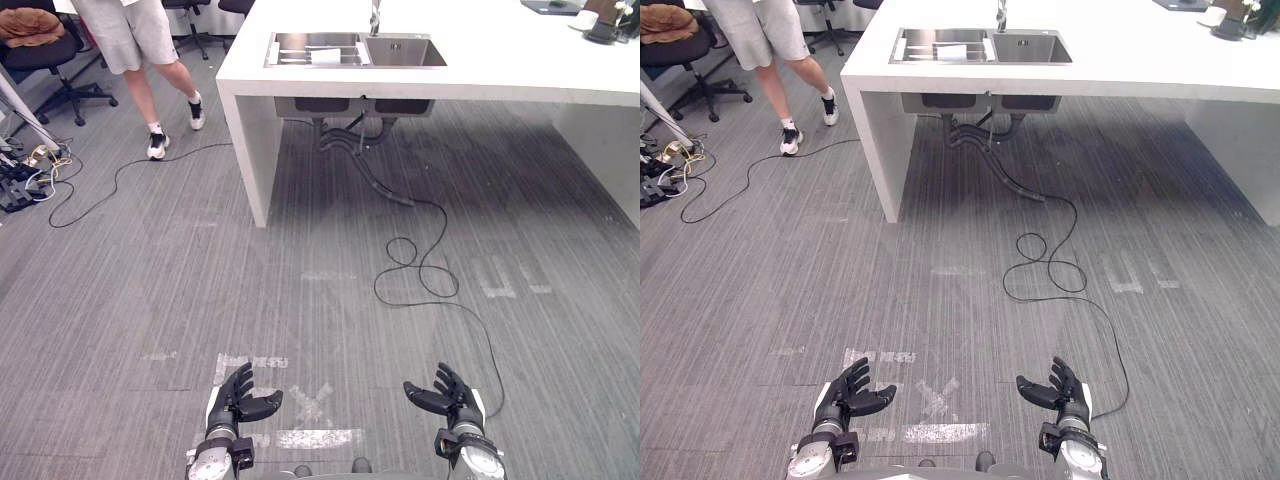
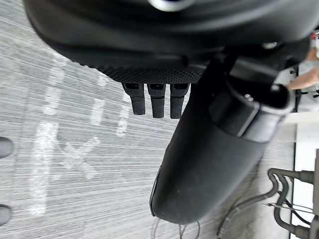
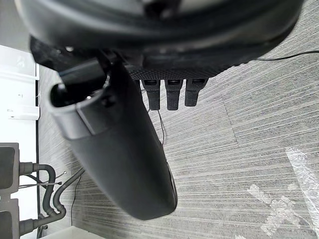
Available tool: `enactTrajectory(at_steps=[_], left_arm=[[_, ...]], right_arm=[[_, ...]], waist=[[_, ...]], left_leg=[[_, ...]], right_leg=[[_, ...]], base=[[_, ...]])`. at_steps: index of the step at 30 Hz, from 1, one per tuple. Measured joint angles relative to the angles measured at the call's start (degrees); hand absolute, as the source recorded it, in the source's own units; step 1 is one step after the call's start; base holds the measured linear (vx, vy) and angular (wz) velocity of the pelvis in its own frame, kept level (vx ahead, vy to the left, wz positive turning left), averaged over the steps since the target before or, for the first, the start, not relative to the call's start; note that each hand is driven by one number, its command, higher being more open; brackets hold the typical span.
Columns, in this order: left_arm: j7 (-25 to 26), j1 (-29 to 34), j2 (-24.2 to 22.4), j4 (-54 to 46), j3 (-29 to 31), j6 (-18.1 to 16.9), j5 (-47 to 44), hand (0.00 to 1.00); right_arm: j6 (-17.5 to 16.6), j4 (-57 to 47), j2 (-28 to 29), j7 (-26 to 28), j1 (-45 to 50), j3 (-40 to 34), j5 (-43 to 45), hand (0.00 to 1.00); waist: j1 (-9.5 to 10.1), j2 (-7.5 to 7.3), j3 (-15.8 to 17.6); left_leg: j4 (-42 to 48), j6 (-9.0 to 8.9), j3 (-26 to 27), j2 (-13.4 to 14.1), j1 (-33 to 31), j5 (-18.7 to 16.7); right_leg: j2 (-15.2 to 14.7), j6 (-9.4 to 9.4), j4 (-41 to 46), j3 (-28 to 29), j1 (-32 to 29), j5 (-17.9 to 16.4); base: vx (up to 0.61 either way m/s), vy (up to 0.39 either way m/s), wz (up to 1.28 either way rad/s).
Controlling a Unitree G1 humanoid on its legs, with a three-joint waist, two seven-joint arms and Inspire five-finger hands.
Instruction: Walk over to the sink, pick up the cup, carry it to the dishwasher, place the cup inside the dishwasher, then close the dishwasher door
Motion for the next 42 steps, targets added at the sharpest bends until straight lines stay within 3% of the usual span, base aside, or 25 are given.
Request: enactTrajectory(at_steps=[3,5,7,9,12,14,15,16,17,18,20,22,25,27,28,29,30,31,32,35,37,38,39,40,42], left_arm=[[0.0,-0.1,0.0,-1.9,-0.5,0.0,-0.1,0.9],[0.0,-0.6,-0.3,-2.1,-0.9,0.0,-0.1,0.9],[0.1,-0.2,0.4,-3.6,-1.7,0.0,-0.4,0.9],[0.1,-0.3,0.2,-4.1,-1.9,0.1,-0.6,0.9],[0.1,-0.7,0.1,-6.2,-2.7,0.0,-0.6,0.9],[0.1,-1.6,-0.1,-6.3,-2.7,-0.1,-0.6,0.9],[0.1,-1.5,0.2,-6.4,-2.7,-0.3,-0.6,0.9],[0.2,-1.8,-0.5,-5.4,-2.6,-0.1,-0.5,0.9],[0.2,-1.8,-0.5,-5.4,-2.5,-0.1,-0.5,0.9],[0.2,-2.1,-1.0,-5.6,-2.3,-0.1,-0.5,0.9],[0.1,-2.2,-2.6,-6.0,-1.6,0.0,-0.6,0.9],[0.0,-0.4,-4.5,-11.4,-2.2,-0.1,-1.1,0.9],[0.0,-0.3,-5.5,-18.6,-3.3,-0.6,-2.1,0.9],[0.0,-0.5,-5.5,-20.9,-3.3,-1.4,-2.4,0.9],[0.0,-0.5,-5.4,-21.5,-3.3,-1.5,-2.5,0.9],[0.0,-0.6,-5.4,-21.8,-3.4,-1.8,-2.9,0.9],[0.0,-0.6,-5.8,-21.8,-3.5,-1.8,-3.1,0.9],[0.0,-0.6,-6.2,-21.8,-3.4,-1.8,-3.2,0.9],[0.2,-1.1,-5.9,-21.7,-3.0,-1.7,-3.3,0.9],[0.5,-1.2,-5.0,-23.7,-3.0,-1.7,-3.3,0.9],[1.2,-0.9,-4.1,-24.5,-4.4,-1.6,-3.4,0.9],[1.2,-0.8,-2.6,-26.2,-6.1,-1.6,-3.3,0.9],[1.2,-0.7,-1.4,-28.3,-7.4,-1.3,-3.3,0.9],[1.2,-0.4,-0.9,-31.6,-8.8,-1.2,-3.3,0.9],[1.2,-0.4,-1.6,-37.0,-10.0,-1.2,-3.3,0.9]], right_arm=[[0.0,-0.1,-0.6,-0.4,-0.9,-0.1,0.0,0.9],[0.1,-0.4,-1.1,-0.8,-1.3,0.0,0.0,0.9],[0.4,-1.3,-0.8,-1.1,-1.1,1.0,0.0,0.9],[0.6,-2.6,-0.8,-1.1,-0.5,1.8,-0.1,0.9],[0.5,-5.5,-1.1,-1.0,-0.4,2.3,-0.2,0.9],[0.6,-5.4,-1.8,-1.0,-0.9,2.4,-0.2,0.9],[0.4,-5.5,-1.9,-1.1,-0.6,2.7,-0.2,0.9],[0.6,-4.2,-2.7,-1.2,-0.9,2.8,-0.2,0.9],[0.8,-4.0,-2.7,-1.2,-1.2,2.8,-0.2,0.9],[0.9,-4.2,-2.7,-1.2,-1.4,3.3,-0.2,0.9],[0.9,-5.1,-2.8,-1.1,-0.7,4.4,-0.2,0.9],[0.9,-9.0,-2.4,-1.3,1.8,5.9,-0.1,0.9],[0.4,-11.5,-2.6,-1.6,1.1,5.9,0.0,0.9],[0.4,-10.6,-2.6,-1.6,-0.4,5.9,0.0,0.9],[0.4,-10.0,-2.6,-1.7,-0.9,5.9,-0.1,0.9],[0.4,-8.3,-2.9,-1.7,-2.0,5.9,-0.1,0.9],[0.4,-6.3,-3.6,-1.7,-2.7,5.8,-0.1,0.9],[0.4,-5.3,-4.2,-1.7,-3.0,5.6,-0.1,0.9],[0.9,-0.3,-3.4,-1.6,-5.3,5.5,-0.1,0.9],[0.9,1.1,-3.0,-1.3,-5.6,5.5,-0.1,0.9],[0.9,2.3,-2.9,-1.3,-5.4,5.5,-0.1,0.9],[0.9,2.6,-2.3,-1.1,-5.0,5.5,-0.2,0.9],[0.9,2.6,-1.6,-0.9,-4.5,5.5,-0.2,0.9],[0.9,2.1,-1.0,-0.7,-3.5,5.6,-0.3,0.9],[0.9,0.9,-0.6,-0.2,-2.3,6.4,-0.8,0.9]], waist=[[-0.19,-0.5,1.3],[-0.32,-0.15,2.4],[-0.34,-0.92,3.9],[-0.57,-0.87,4.2],[-2.11,-0.24,4.6],[-2.34,0.48,5.0],[-2.46,-0.03,4.6],[-2.52,1.75,4.0],[-2.55,1.87,3.9],[-2.47,2.34,4.2],[-2.54,2.81,4.5],[-1.53,2.83,4.7],[0.35,2.78,4.8],[1.72,2.61,5.1],[2.07,2.52,5.3],[2.37,2.45,5.4],[2.41,3.18,5.4],[2.6,4.26,5.1],[3.23,3.27,5.5],[3.32,1.53,5.9],[2.97,1.6,5.9],[2.91,1.02,6.2],[2.76,0.47,6.3],[2.28,-0.28,6.1],[1.65,-0.58,6.0]], left_leg=[[4.8,1.27,0.5,-1.0,-0.6,-4.4],[5.8,1.77,0.6,-1.2,0.4,-5.9],[6.1,2.84,0.3,-1.8,3.1,-6.6],[6.8,2.9,-0.7,-1.9,5.7,-8.9],[5.9,2.27,-3.6,-1.3,8.0,-10.4],[4.4,1.05,-4.6,0.7,10.5,-11.1],[4.4,-1.18,-5.1,0.9,11.8,-12.3],[6.9,-2.77,-5.8,3.2,12.3,-13.6],[8.0,-3.06,-5.8,3.6,11.8,-13.4],[14.2,-4.33,-5.3,4.9,9.6,-12.1],[31.7,-4.57,-4.1,7.2,3.9,-5.5],[51.0,-4.82,-2.0,12.1,-3.7,-4.8],[54.6,-5.03,0.4,14.7,-13.0,-7.1],[47.3,-3.95,0.4,13.4,-16.4,-8.0],[43.6,-3.95,0.3,12.3,-17.0,-8.0],[33.8,-4.25,-0.4,9.7,-17.7,-7.4],[21.3,-4.57,-1.7,7.5,-17.5,-3.4],[15.0,-4.49,-2.5,7.4,-16.9,0.7],[13.4,-1.23,-1.2,5.4,-15.0,5.6],[16.2,1.1,0.1,2.7,-15.8,1.3],[16.3,2.29,0.8,1.7,-13.1,-1.7],[15.3,2.4,1.3,1.0,-10.0,-2.7],[15.3,2.68,1.3,0.6,-8.0,-3.5],[15.7,3.24,1.2,0.1,-5.9,-4.8],[15.3,3.43,0.6,0.0,-2.8,-6.6]], right_leg=[[-1.4,1.55,11.8,-0.2,-3.9,-6.3],[-2.1,2.57,22.3,-1.7,-7.9,-7.1],[-3.6,3.37,35.2,-3.3,-12.9,-6.8],[-5.2,2.56,42.2,-5.5,-17.4,-9.7],[-5.7,2.24,37.4,-7.2,-21.8,-11.3],[-3.7,1.73,25.9,-8.0,-22.5,-8.3],[-3.4,-0.07,18.7,-7.5,-21.9,1.2],[-2.2,-3.91,20.1,-8.8,-21.1,2.3],[-1.9,-4.36,20.0,-9.0,-20.7,1.8],[-0.8,-5.03,18.9,-9.6,-18.7,0.6],[0.9,-5.65,13.8,-10.3,-11.8,-0.1],[2.2,-5.88,6.6,-10.0,-1.7,-0.1],[2.3,-6.05,1.0,-7.9,5.3,-0.3],[1.6,-6.1,-1.3,-5.8,7.9,-0.5],[1.1,-5.75,-1.8,-5.2,8.7,-0.8],[-0.2,-4.29,-2.0,-4.4,9.7,-1.8],[-1.1,-2.47,-1.5,-3.8,10.5,-3.3],[-0.8,-1.65,-1.2,-3.3,10.6,-4.2],[-2.6,-0.1,-0.7,-1.2,11.5,-5.9],[-5.7,2.47,1.8,0.5,11.1,-8.4],[-6.6,4.66,13.2,2.4,7.9,-9.7],[-7.2,10.79,26.6,3.5,2.9,-8.7],[-7.7,14.43,36.3,4.2,-0.7,-7.6],[-8.5,14.3,45.7,3.6,-4.8,-7.8],[-9.7,11.72,50.8,1.0,-9.8,-9.0]], base=[[0.07,0.056,-0.14],[0.11,0.062,-0.03],[0.22,0.051,0.05],[0.3,0.016,0.16],[0.36,-0.044,0.5],[0.53,-0.134,0.45],[0.78,-0.203,0.32],[0.59,-0.16,0.25],[0.58,-0.189,0.08],[0.45,-0.168,0.07],[0.55,-0.187,0.1],[0.49,-0.124,-0.01],[0.37,-0.031,-0.22],[0.31,0.121,-0.41],[0.28,0.163,-0.44],[0.29,0.227,-0.29],[0.3,0.245,-0.24],[0.47,0.361,-0.38],[0.36,0.256,-0.31],[0.33,0.196,-0.1],[0.35,0.198,-0.14],[0.36,0.154,-0.06],[0.44,0.135,0.04],[0.37,0.072,0.14],[0.39,0.008,0.19]])
